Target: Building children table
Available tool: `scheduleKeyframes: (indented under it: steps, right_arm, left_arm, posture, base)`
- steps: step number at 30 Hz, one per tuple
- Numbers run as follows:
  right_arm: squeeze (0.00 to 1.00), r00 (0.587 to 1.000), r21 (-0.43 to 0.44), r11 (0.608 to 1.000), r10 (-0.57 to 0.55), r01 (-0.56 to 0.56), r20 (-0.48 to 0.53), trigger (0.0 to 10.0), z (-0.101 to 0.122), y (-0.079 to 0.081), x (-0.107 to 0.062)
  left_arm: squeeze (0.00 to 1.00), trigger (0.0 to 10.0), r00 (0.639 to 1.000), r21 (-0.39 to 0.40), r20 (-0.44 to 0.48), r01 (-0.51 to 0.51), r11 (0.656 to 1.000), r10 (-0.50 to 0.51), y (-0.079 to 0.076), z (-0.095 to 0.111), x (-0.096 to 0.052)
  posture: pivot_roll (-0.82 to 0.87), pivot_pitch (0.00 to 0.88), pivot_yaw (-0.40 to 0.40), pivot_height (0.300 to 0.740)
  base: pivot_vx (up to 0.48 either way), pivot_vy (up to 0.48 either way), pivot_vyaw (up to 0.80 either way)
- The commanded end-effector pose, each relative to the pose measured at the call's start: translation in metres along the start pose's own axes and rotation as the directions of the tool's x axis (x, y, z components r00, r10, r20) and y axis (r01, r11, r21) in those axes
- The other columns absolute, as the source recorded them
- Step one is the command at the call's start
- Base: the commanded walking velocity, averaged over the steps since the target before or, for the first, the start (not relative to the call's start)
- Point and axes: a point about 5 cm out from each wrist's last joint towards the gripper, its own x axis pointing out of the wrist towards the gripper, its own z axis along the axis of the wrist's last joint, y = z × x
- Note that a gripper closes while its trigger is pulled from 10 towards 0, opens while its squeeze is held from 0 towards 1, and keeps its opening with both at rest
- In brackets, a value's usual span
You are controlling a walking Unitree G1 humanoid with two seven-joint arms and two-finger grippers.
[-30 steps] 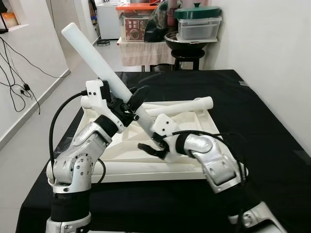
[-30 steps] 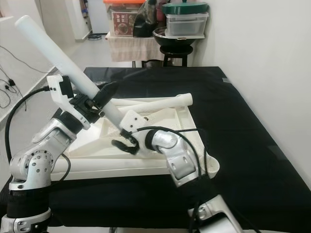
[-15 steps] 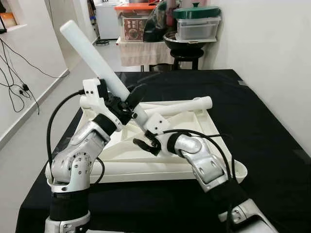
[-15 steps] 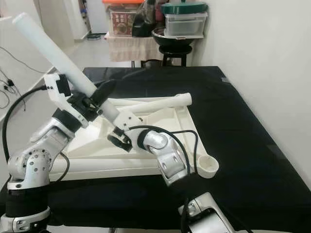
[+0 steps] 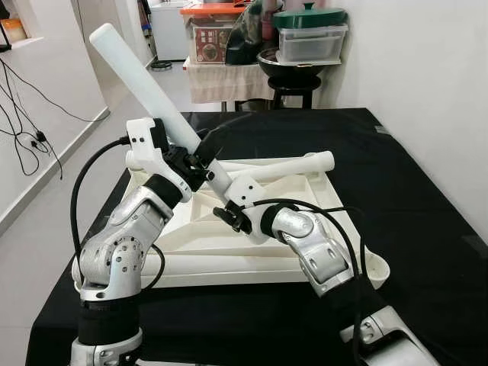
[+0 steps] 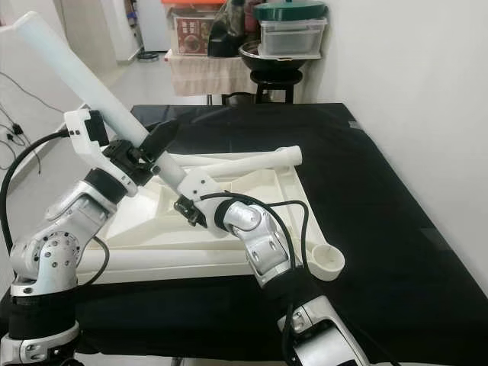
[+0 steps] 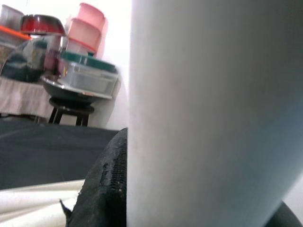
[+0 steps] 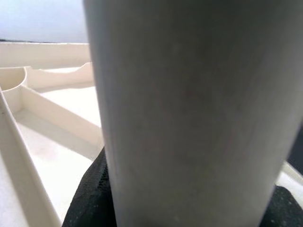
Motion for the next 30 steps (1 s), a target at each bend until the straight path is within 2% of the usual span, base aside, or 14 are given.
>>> scheduleKeyframes:
  steps: [1,2,4,5,14,15,17,19,22,23,24,26,27,30]
  right_arm:
    - [0.0,0.998,0.054,0.997,-0.059,0.06,-0.032,0.0,-0.006,-0.006,0.002]
    - [0.0,0.997,0.075,0.994,-0.08,0.082,-0.021,0.0,-0.005,-0.009,0.001]
    - [0.0,0.995,0.09,0.991,-0.095,0.096,-0.014,0.0,-0.004,-0.011,0.001]
    - [0.0,0.993,0.118,0.986,-0.117,0.116,-0.005,0.0,-0.004,-0.014,0.0]
    - [0.0,0.966,0.285,0.929,-0.257,0.237,0.032,0.0,-0.001,-0.041,-0.009]
    - [0.0,0.941,0.386,0.874,-0.335,0.294,0.041,0.0,-0.001,-0.06,-0.018]
    - [0.0,0.941,0.386,0.874,-0.335,0.294,0.041,0.0,-0.001,-0.06,-0.018]
    - [0.0,0.895,0.525,0.775,-0.444,0.352,0.055,0.0,-0.001,-0.085,-0.033]
    - [0.0,0.869,0.607,0.712,-0.49,0.354,0.068,0.0,-0.001,-0.096,-0.042]
    - [0.0,0.849,0.666,0.661,-0.522,0.345,0.078,0.9,-0.001,-0.102,-0.05]
    - [0.0,0.829,0.711,0.617,-0.552,0.338,0.085,8.4,-0.002,-0.106,-0.056]
    - [0.0,0.818,0.734,0.592,-0.568,0.333,0.087,8.4,-0.002,-0.108,-0.06]
    - [0.0,0.802,0.729,0.591,-0.589,0.346,0.097,10.0,-0.002,-0.108,-0.063]
    - [0.0,0.775,0.683,0.615,-0.622,0.395,0.111,10.0,-0.003,-0.102,-0.066]
  left_arm:
    - [1.0,1.6,0.981,-0.005,0.03,0.191,0.982,-0.19,-0.03,0.004,0.006]
    - [1.0,6.3,0.981,0.005,0.016,0.194,0.981,-0.194,-0.03,0.002,0.005]
    - [1.0,6.3,0.981,0.012,0.006,0.196,0.981,-0.196,-0.03,0.001,0.004]
    - [1.0,10.0,0.983,0.006,0.003,0.185,0.983,-0.185,-0.028,0.001,0.003]
    - [1.0,10.0,0.985,0.019,0.021,0.17,0.985,-0.171,-0.019,0.01,-0.002]
    - [1.0,10.0,0.985,0.041,0.023,0.17,0.985,-0.171,-0.015,0.016,-0.006]
    - [1.0,10.0,0.985,0.041,0.023,0.17,0.985,-0.171,-0.015,0.016,-0.006]
    - [1.0,10.0,0.989,0.082,0.019,0.145,0.986,-0.147,-0.006,0.022,-0.013]
    - [1.0,10.0,0.997,0.103,0.023,0.065,0.993,-0.068,0.003,0.022,-0.015]
    - [0.74,10.0,1.0,0.12,0.019,-0.024,0.993,0.022,0.013,0.018,-0.017]
    - [0.0,10.0,0.993,0.14,0.009,-0.12,0.983,0.12,0.023,0.011,-0.02]
    - [0.0,10.0,0.984,0.152,0.002,-0.176,0.973,0.177,0.029,0.006,-0.023]
    - [0.0,10.0,0.97,0.164,-0.01,-0.238,0.957,0.243,0.035,-0.001,-0.026]
    - [0.0,10.0,0.943,0.196,-0.04,-0.317,0.928,0.33,0.044,-0.015,-0.034]
  posture:
    - [0.0,0.0,0.025,0.74]
    - [0.0,0.0,0.023,0.74]
    - [0.0,0.0,0.023,0.74]
    - [0.01,0.0,0.022,0.74]
    - [0.0,0.0,0.023,0.74]
    - [0.0,0.0,0.015,0.74]
    - [0.0,0.0,0.015,0.74]
    - [0.0,0.0,0.012,0.74]
    - [0.0,0.0,0.009,0.74]
    - [-0.01,0.0,0.008,0.74]
    - [-0.01,0.0,0.007,0.74]
    - [-0.01,0.0,0.007,0.74]
    - [-0.02,0.0,0.007,0.74]
    - [-0.03,0.0,0.01,0.74]
  base:
    - [0.0,0.0,0.0]
    - [0.0,0.0,0.0]
    - [0.0,0.0,0.0]
    - [0.0,0.0,0.0]
    - [0.0,0.0,0.0]
    - [0.0,0.0,0.0]
    - [0.0,0.0,0.0]
    - [0.0,0.0,0.0]
    - [0.0,0.0,0.0]
    - [0.0,0.0,0.0]
    - [0.0,0.0,0.0]
    - [0.0,0.0,0.0]
    - [0.0,0.0,0.0]
    - [0.0,0.0,0.0]
